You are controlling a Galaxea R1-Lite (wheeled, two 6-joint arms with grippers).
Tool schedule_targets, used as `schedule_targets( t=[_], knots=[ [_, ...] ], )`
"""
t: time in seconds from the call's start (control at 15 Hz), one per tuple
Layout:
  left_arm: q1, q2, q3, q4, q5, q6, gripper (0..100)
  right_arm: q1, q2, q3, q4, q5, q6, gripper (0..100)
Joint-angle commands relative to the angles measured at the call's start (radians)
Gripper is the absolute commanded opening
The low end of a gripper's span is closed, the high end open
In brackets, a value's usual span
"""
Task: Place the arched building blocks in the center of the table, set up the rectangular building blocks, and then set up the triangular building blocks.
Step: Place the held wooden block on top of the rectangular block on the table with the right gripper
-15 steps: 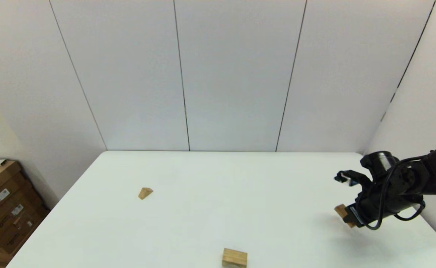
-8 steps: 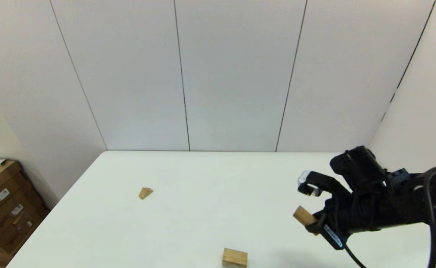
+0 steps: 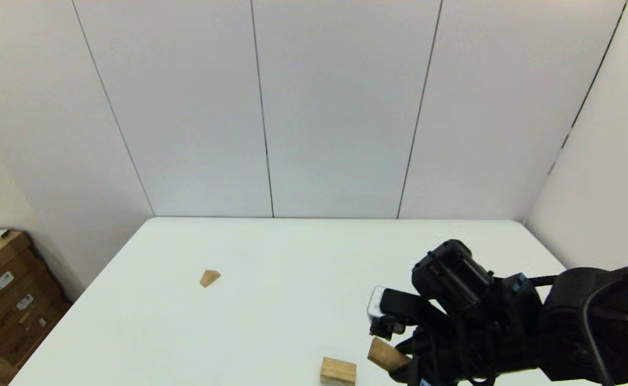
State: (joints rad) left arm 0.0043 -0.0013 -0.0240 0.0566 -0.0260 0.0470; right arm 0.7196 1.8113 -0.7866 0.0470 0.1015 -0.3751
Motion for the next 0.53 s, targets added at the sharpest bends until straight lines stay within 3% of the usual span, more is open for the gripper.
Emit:
schedule_targets(
  t=[0.07, 0.33, 0.53],
  knots=[
    [0.000, 0.001, 0.001, 0.000, 0.000, 0.004, 100, 0.060, 0.160, -0.082, -0.013, -0.011, -0.004, 0],
    [0.000, 0.001, 0.001, -0.001, 0.001, -0.004, 100, 0.097, 0.250, -0.177, 0.004, -0.014, -0.005, 0],
    [0.000, 0.001, 0.001, -0.001, 0.001, -0.001, 100, 0.103, 0.310, -0.275, 0.120, -0.013, -0.001, 0]
  ],
)
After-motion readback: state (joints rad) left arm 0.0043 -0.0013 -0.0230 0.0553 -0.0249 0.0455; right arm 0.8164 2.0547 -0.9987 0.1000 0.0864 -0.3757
